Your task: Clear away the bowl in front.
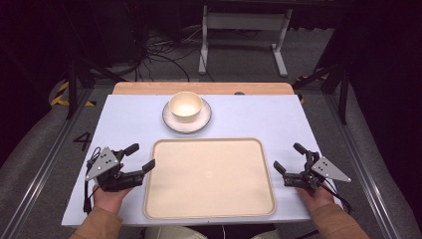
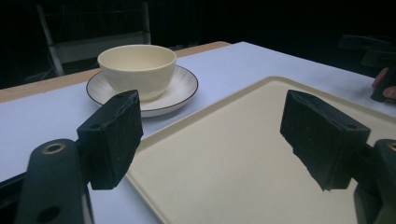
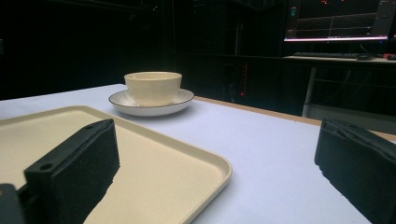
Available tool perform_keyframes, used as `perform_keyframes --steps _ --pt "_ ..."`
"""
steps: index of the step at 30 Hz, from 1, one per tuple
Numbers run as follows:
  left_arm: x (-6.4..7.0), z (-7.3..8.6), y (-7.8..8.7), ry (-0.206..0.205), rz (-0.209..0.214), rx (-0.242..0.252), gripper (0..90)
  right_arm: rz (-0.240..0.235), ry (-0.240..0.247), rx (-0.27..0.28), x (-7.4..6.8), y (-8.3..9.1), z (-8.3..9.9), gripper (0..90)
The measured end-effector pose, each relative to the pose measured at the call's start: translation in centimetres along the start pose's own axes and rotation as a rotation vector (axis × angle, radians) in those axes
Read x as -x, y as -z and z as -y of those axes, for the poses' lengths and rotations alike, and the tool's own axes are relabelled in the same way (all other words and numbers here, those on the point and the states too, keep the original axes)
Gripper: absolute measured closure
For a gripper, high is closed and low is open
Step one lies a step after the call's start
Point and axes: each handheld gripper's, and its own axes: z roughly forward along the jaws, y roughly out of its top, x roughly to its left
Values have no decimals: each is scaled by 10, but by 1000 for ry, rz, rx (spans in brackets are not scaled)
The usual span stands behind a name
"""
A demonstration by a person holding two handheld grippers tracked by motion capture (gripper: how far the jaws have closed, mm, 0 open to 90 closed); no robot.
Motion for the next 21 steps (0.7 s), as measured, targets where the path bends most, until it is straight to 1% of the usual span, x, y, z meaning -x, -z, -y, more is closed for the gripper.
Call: perform_keyframes --steps 4,7,12,16,17,21 --pt "-2 -5 -2 3 5 -1 221 0 0 0 0 0 0 1" --pt "-5 -10 -7 9 14 -4 222 0 0 0 0 0 0 1" --pt "-8 -15 -13 6 24 -10 219 0 1 0 0 0 0 1" --pt "-11 -23 -21 4 31 -19 217 0 0 0 0 0 0 1" --pt "-11 -23 -21 4 31 -19 217 0 1 0 0 0 0 1" --pt "-13 -30 -31 15 44 -5 200 0 0 0 0 0 0 1"
